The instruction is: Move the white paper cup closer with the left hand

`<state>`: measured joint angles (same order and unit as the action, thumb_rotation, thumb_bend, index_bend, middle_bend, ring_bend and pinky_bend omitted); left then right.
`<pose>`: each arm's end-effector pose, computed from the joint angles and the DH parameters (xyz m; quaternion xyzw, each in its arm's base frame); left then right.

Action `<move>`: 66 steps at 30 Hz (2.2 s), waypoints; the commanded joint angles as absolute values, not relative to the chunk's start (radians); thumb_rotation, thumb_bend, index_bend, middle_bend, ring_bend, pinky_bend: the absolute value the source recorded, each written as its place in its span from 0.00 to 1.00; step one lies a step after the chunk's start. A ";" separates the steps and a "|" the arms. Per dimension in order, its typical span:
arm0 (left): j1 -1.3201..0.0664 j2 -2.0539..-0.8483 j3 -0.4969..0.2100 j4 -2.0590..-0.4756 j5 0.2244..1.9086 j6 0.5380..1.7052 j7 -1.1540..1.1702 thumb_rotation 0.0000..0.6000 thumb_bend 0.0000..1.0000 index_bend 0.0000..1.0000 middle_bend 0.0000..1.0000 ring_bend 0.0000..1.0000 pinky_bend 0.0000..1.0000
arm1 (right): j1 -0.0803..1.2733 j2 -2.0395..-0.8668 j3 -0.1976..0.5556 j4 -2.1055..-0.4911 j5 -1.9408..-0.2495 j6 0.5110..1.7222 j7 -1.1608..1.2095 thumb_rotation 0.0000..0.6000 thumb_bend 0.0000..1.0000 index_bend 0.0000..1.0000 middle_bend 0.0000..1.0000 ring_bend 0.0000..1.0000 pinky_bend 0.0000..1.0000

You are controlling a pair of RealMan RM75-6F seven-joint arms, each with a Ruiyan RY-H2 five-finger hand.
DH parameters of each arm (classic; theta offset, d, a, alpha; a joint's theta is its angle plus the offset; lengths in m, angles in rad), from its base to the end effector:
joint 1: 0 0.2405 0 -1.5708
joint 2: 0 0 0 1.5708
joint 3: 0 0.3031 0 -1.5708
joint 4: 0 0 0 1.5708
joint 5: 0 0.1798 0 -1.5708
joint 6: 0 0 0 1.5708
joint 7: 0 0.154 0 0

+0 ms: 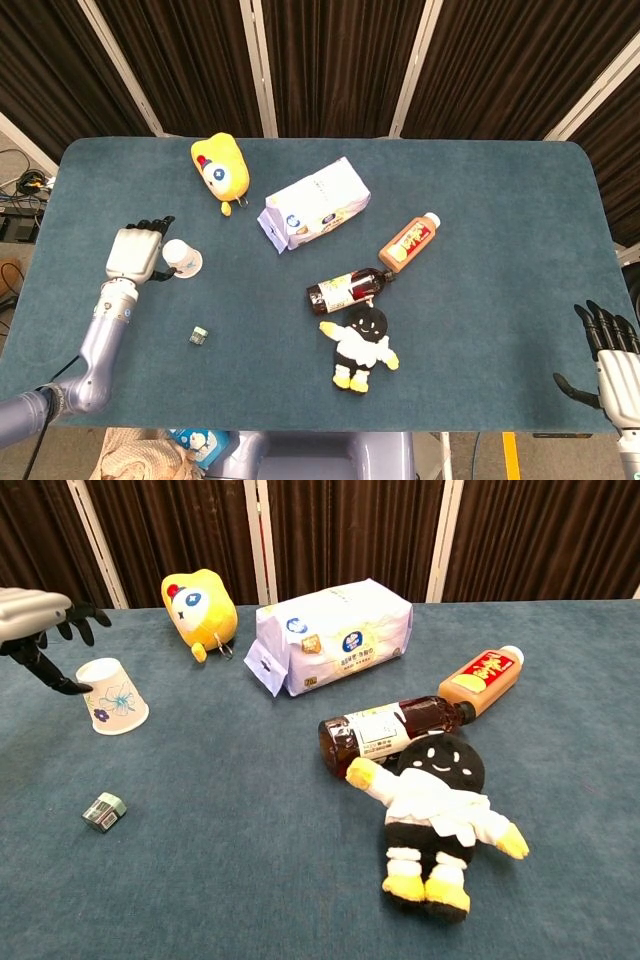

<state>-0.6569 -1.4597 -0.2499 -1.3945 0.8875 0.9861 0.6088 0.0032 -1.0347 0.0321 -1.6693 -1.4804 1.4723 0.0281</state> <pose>-0.2606 0.3998 0.0752 -0.6893 -0.3585 -0.2571 0.5747 -0.3527 -0.1600 0.2289 0.5760 -0.4242 0.3538 0.6025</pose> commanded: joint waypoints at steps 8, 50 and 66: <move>-0.682 -1.502 -0.231 -1.353 0.874 0.985 0.589 1.00 0.27 0.18 0.28 0.22 0.33 | 0.002 -1.033 0.029 -1.671 -1.483 1.472 0.028 1.00 0.22 0.00 0.00 0.00 0.01; -0.578 -1.216 -0.038 -1.885 1.240 1.054 0.421 1.00 0.32 0.39 0.52 0.46 0.52 | -0.001 -1.036 0.031 -1.671 -1.477 1.478 0.018 1.00 0.22 0.00 0.00 0.00 0.01; -0.549 -1.186 0.006 -1.891 1.263 1.069 0.450 1.00 0.32 0.39 0.52 0.46 0.52 | -0.002 -1.035 0.030 -1.674 -1.478 1.479 0.019 1.00 0.22 0.00 0.00 0.00 0.01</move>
<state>-0.5500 -1.1860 0.0056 -1.8920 1.2627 1.0683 0.4508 -0.0024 -1.0347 0.0300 -1.6745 -1.4783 1.4790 0.0192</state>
